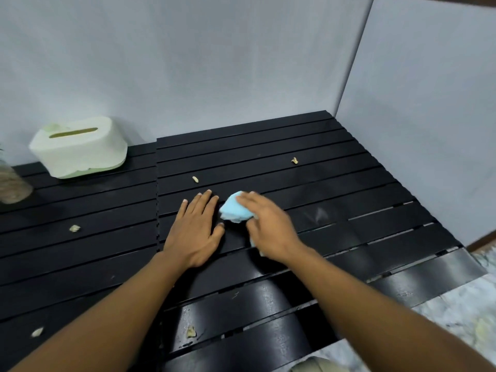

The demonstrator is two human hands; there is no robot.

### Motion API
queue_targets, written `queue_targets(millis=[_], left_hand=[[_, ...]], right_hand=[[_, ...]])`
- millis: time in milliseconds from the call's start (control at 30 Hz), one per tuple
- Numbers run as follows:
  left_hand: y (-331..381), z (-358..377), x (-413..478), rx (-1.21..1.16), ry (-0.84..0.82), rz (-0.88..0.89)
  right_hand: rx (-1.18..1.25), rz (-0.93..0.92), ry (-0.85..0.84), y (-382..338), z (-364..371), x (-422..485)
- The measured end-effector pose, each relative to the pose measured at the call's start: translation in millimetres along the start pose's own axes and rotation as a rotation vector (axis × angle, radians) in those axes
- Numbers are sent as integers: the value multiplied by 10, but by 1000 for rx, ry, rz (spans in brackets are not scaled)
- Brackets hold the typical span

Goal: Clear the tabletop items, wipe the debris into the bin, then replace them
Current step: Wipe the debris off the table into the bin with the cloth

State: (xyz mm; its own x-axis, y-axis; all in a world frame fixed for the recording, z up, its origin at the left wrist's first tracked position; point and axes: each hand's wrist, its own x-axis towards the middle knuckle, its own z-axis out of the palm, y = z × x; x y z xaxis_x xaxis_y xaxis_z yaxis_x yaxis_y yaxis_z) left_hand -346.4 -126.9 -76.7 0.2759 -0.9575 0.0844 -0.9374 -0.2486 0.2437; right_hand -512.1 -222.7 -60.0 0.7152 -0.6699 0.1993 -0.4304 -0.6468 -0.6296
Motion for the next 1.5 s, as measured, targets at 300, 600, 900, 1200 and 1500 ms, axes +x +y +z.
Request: queue_targets(millis=[300,600,900,1200,1500], left_hand=[[7,-21,8,57,12,-219],[40,0,35,113,-43,-233],[-151,-90,-9,88,-7,-228],[-566,-198,31,52,16,-269],[-561,-111,13,-5,94,-299]], right_hand=[[-333,602,387,1552,-1501,27],[-413,255,162,1008,-577,296],[-186,-93,-121,-212,227,208],[-270,360,444,1137,-1138,575],[-473,343,130,1381,-800,1117]])
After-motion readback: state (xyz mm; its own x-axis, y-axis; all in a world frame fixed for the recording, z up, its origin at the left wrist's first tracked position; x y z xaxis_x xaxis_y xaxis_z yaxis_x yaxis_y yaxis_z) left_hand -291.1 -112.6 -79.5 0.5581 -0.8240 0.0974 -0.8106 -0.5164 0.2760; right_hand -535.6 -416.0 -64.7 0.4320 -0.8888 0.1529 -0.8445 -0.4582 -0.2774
